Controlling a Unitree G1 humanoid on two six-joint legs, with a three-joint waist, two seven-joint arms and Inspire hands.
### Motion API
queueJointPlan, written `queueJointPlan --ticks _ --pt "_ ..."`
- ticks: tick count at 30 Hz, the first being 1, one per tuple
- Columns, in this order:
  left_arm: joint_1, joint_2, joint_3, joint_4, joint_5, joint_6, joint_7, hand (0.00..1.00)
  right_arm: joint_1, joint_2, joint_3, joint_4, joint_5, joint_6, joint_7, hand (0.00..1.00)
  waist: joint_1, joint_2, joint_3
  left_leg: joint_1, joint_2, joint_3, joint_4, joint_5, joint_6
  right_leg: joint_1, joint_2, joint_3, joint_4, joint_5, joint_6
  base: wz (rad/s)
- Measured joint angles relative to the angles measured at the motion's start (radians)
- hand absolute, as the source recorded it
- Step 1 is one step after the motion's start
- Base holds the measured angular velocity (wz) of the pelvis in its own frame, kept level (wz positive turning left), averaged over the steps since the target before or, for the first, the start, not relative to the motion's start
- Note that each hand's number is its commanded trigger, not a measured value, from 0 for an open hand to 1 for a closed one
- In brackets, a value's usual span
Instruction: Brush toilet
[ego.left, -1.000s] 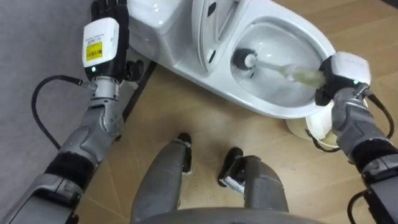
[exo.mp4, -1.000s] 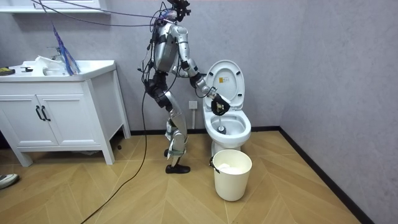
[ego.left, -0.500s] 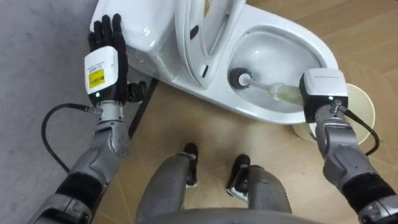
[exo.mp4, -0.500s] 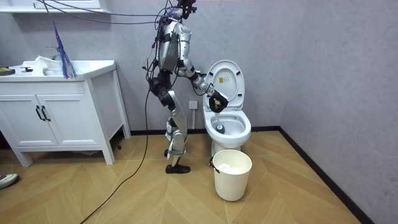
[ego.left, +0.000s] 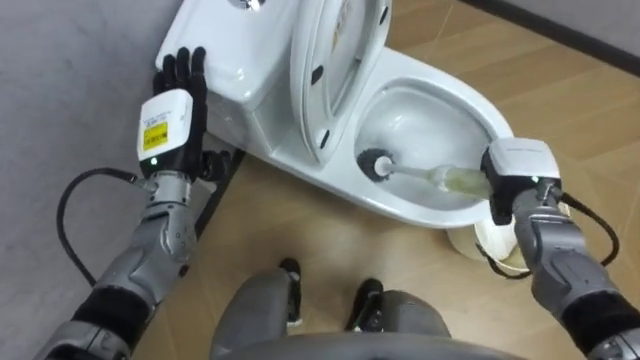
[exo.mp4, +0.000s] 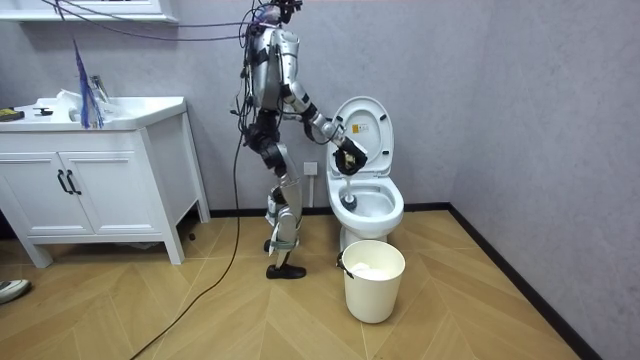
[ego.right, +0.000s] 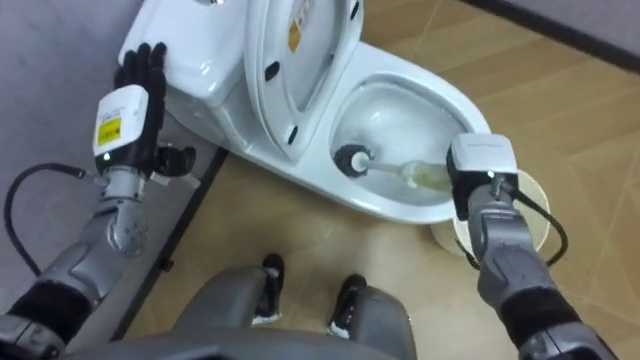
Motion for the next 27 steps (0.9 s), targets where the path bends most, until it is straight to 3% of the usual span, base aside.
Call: queueJointPlan --ticks 2,7,11,13,17,19,25,27 --pt "0.043 0.0 0.008 -0.022 -0.001 -0.001 -0.027 0.0 0.046 0.011 -0.029 -0.001 0.028 -0.02 -0.005 1.0 0.0 -0.006 -0.0044 0.047 -0.001 -0.004 -0.019 0.0 0.0 0.052 0.003 -0.011 -0.027 0.002 0.004 0.04" --pt "0.232 -0.015 0.114 -0.143 -0.014 -0.009 -0.115 0.0 0.187 0.055 -0.145 -0.028 0.091 -0.076 -0.005 1.0 -0.005 -0.012 -0.0149 0.176 -0.008 -0.021 -0.095 -0.001 -0.003 0.191 0.016 -0.018 -0.117 0.01 0.016 0.07" --pt "0.32 -0.053 0.192 -0.092 -0.158 -0.011 -0.134 0.0 0.246 0.08 -0.182 -0.069 0.143 -0.093 -0.005 1.0 -0.008 -0.009 -0.0184 0.267 -0.014 -0.021 -0.147 -0.002 -0.004 0.277 0.016 -0.029 -0.151 0.008 0.021 0.01" --pt "0.373 -0.076 0.248 -0.012 -0.261 -0.027 -0.143 0.0 0.268 0.095 -0.215 -0.069 0.143 -0.109 -0.005 1.0 0.005 -0.009 -0.0198 0.316 -0.013 -0.013 -0.179 -0.002 -0.007 0.308 0.018 -0.024 -0.162 0.006 0.024 -0.08" --pt "0.414 -0.112 0.353 0.146 -0.432 -0.026 -0.175 0.0 0.278 0.113 -0.276 -0.068 0.203 -0.109 -0.01 1.0 0.011 -0.014 -0.0204 0.355 -0.013 0.002 -0.206 -0.001 -0.008 0.335 0.019 -0.01 -0.179 0.005 0.026 -0.13" --pt "0.428 -0.129 0.398 0.226 -0.487 -0.002 -0.209 0.0 0.279 0.129 -0.303 -0.064 0.281 -0.11 -0.045 1.0 0.005 -0.02 -0.0184 0.369 -0.012 0.004 -0.21 -0.002 -0.007 0.347 0.018 -0.011 -0.183 0.005 0.026 0.0" --pt "0.4 -0.17 0.466 0.419 -0.596 0.02 -0.279 0.0 0.28 0.2 -0.352 0.009 0.511 -0.15 -0.098 1.0 0.001 -0.015 -0.016 0.403 -0.012 0.012 -0.224 -0.003 -0.005 0.375 0.02 -0.003 -0.197 0.008 0.031 -0.04" --pt "0.395 -0.184 0.484 0.465 -0.611 0.036 -0.294 0.0 0.279 0.215 -0.371 0.032 0.581 -0.171 -0.121 1.0 -0.017 -0.007 -0.0173 0.406 -0.012 0.016 -0.226 -0.004 -0.005 0.385 0.02 0.004 -0.202 0.01 0.034 -0.09"
